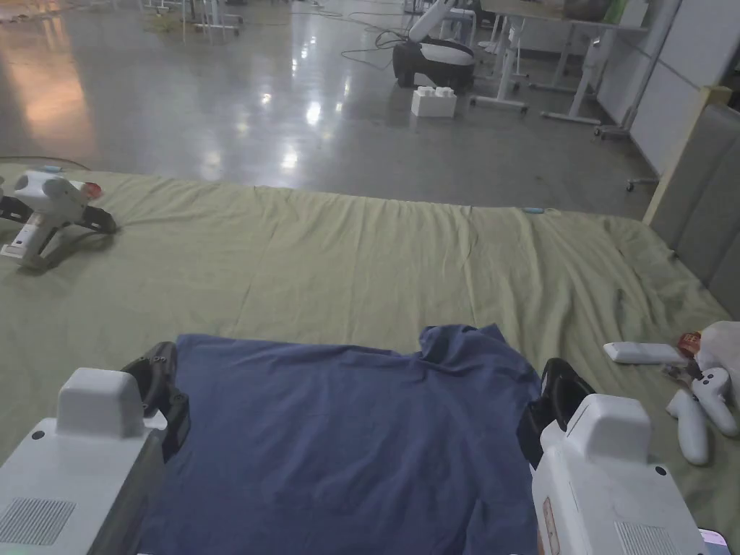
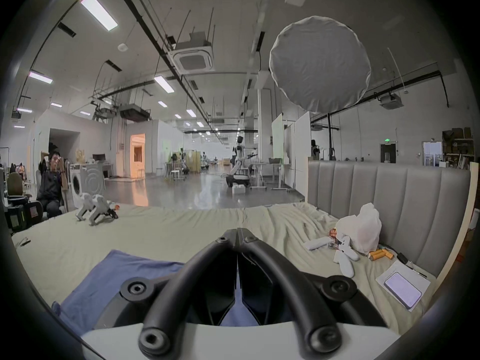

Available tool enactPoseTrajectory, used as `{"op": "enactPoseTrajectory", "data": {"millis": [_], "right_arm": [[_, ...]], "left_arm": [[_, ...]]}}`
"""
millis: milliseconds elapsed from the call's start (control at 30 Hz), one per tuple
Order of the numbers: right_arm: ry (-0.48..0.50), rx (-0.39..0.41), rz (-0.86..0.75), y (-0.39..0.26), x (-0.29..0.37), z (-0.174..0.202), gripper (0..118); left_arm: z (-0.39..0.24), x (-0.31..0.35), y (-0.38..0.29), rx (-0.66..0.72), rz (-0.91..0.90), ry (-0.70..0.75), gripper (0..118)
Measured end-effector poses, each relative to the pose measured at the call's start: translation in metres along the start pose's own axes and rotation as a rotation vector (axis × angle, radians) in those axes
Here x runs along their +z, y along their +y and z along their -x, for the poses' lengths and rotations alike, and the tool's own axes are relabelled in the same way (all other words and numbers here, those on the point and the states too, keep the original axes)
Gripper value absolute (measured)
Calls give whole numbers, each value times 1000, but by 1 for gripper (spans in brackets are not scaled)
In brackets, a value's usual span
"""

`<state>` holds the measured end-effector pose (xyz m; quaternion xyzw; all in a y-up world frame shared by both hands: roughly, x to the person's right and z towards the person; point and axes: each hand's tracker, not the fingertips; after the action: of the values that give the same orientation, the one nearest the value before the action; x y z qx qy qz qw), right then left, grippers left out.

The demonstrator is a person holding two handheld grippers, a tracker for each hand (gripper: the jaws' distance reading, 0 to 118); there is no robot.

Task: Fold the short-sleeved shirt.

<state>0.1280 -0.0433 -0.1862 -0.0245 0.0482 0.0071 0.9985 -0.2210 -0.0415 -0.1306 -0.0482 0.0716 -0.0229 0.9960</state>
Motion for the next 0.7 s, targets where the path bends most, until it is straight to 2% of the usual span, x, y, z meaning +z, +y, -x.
{"op": "enactPoseTrajectory", "data": {"millis": [67, 200, 367, 467, 633, 667, 700], "right_arm": [[-27, 21, 1, 2, 0, 3, 0], [-14, 4, 9, 1, -2, 2, 0], [0, 2, 56, -8, -5, -2, 0], [18, -13, 77, -17, -5, -3, 0], [40, 10, 129, -34, -2, 0, 0], [44, 10, 138, -37, -2, 0, 0], [44, 8, 142, -40, -1, 0, 0]], "left_arm": [[2, 2, 2, -1, 4, -3, 0], [18, 6, -1, 36, 53, -17, 0], [53, 14, -22, 42, 304, -24, 0], [74, 24, -46, 84, 392, -14, 0], [96, 26, -86, 132, 660, 10, 0], [103, 22, -95, 159, 701, 17, 8], [105, 20, -102, 172, 738, 16, 25]]}}
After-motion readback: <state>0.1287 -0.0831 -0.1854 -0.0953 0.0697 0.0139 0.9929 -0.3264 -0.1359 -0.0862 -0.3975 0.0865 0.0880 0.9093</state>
